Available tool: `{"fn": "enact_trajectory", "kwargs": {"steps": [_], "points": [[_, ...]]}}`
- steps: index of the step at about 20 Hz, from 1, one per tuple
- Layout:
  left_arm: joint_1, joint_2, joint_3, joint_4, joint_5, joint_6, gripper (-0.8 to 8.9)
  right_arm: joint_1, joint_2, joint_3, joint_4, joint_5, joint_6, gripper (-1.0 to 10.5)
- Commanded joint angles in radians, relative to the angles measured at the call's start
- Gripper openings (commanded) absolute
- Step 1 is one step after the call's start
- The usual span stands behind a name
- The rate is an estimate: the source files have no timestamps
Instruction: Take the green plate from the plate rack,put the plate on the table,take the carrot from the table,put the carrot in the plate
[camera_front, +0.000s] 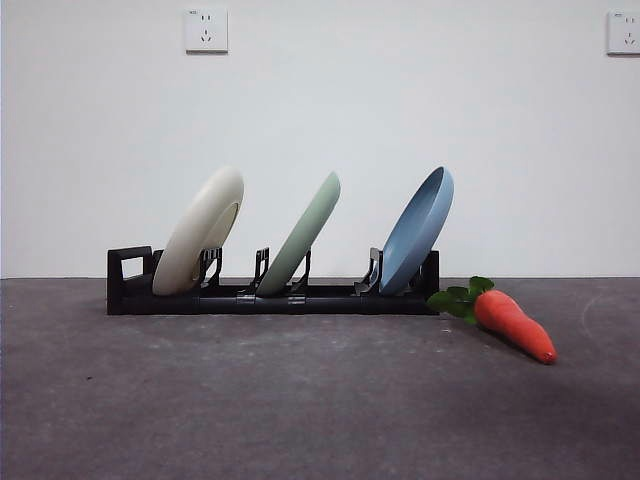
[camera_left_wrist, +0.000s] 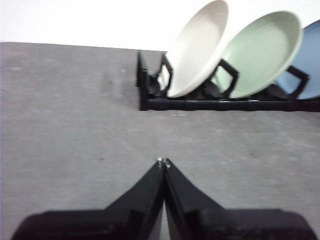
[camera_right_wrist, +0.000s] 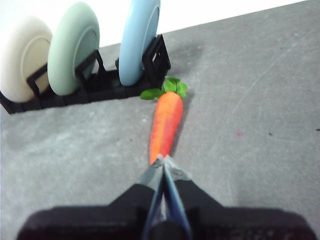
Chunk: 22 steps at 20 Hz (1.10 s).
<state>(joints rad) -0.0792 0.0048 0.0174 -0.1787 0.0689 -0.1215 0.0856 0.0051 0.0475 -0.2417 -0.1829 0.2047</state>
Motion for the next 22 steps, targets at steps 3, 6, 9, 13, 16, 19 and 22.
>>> {"fn": "enact_trajectory", "kwargs": {"steps": [3,6,9,13,16,19,22], "points": [[0.002,-0.002,0.070,-0.051,0.072,-0.116,-0.08,0.001,0.004,0.065,0.025,0.000,0.116,-0.1],[0.002,0.015,0.181,-0.122,0.094,-0.119,-0.08,0.001,0.047,0.151,0.003,-0.022,0.121,-0.1],[0.002,0.069,0.307,-0.192,0.155,-0.114,-0.08,0.002,0.146,0.281,-0.102,-0.055,0.111,-0.1],[0.002,0.148,0.427,-0.280,0.226,-0.076,-0.08,0.002,0.266,0.431,-0.245,-0.092,0.023,-0.1],[0.002,0.215,0.509,-0.350,0.278,-0.021,-0.08,0.002,0.355,0.539,-0.355,-0.134,-0.075,-0.1],[0.002,0.283,0.581,-0.415,0.335,0.034,-0.08,0.003,0.446,0.644,-0.465,-0.164,-0.168,-0.1],[0.002,0.343,0.642,-0.472,0.412,0.092,-0.08,0.003,0.526,0.734,-0.560,-0.202,-0.245,-0.1]]}}
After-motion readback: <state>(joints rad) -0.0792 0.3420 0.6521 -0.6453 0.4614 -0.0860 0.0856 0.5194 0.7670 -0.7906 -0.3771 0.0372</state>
